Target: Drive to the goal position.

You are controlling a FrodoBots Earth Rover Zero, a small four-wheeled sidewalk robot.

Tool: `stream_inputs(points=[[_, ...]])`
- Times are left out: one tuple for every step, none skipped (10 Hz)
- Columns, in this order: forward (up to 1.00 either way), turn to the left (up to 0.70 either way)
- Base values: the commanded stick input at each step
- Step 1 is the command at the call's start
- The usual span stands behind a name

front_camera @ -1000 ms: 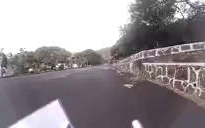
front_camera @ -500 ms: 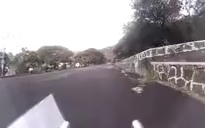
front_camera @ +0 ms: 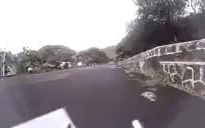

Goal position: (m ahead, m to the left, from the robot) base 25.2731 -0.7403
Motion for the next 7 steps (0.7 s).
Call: stream_inputs(points=[[1.00, 0.00], [1.00, 0.00], [1.00, 0.00], [1.00, 0.00], [1.00, 0.00], [1.00, 0.00], [1.00, 0.00]])
